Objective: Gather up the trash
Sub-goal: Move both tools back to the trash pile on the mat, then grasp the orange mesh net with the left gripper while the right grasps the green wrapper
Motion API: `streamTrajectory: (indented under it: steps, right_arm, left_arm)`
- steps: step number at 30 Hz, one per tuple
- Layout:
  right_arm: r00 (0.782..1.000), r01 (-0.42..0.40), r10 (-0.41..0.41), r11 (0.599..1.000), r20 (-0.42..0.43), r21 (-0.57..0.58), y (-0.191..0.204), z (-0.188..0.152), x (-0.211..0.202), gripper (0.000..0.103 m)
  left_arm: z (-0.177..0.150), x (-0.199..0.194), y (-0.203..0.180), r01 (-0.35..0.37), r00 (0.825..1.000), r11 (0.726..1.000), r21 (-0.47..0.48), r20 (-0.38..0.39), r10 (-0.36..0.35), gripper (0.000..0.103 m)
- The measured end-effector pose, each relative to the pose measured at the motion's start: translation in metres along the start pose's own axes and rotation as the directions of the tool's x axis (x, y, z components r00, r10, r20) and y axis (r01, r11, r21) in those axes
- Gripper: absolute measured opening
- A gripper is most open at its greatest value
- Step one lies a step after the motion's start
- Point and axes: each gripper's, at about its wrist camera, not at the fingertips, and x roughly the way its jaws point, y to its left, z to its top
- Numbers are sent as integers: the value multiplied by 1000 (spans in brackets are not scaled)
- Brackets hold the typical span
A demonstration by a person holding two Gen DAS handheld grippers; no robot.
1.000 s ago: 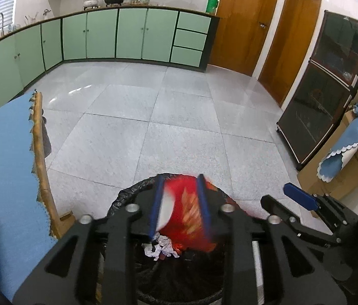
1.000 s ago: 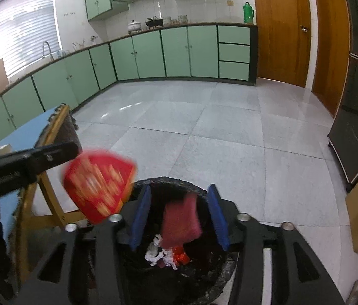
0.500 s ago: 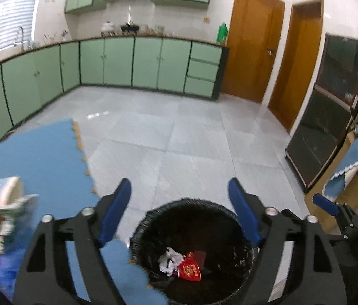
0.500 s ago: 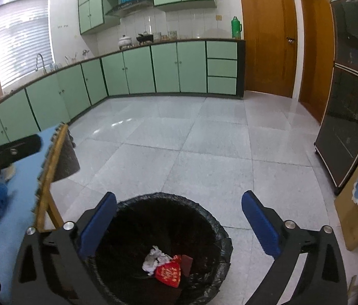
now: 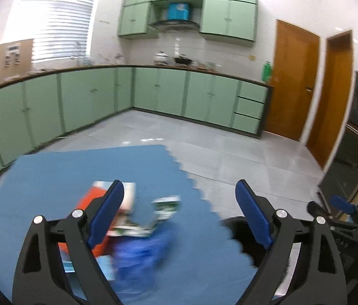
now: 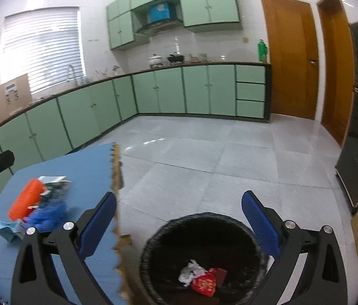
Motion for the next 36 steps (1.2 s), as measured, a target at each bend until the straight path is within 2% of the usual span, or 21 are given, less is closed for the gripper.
streamTrajectory:
  steps: [7,14,26,36]
  right_arm:
    - [996,-89,89,995,-2,-46,60,-3,-2,97]
    - [989,-146,144,986,-25,-82,109,-11,5,97]
    - [983,-174,168,980,-70,-100,167,-19,40,97]
    - [985,-141,128,983,-117,-114,194,-19,71,95]
  left_arm:
    - [-6,-30,55,-139,990,990,-14,18,139,87]
    - [-17,-47,100,-222,975,974,-54,0,222,87]
    - [-26,-40,147,-277,961,957,-87,-38,274,87]
    - [-29,-23,161,-284,958,954,-93,-61,280,87]
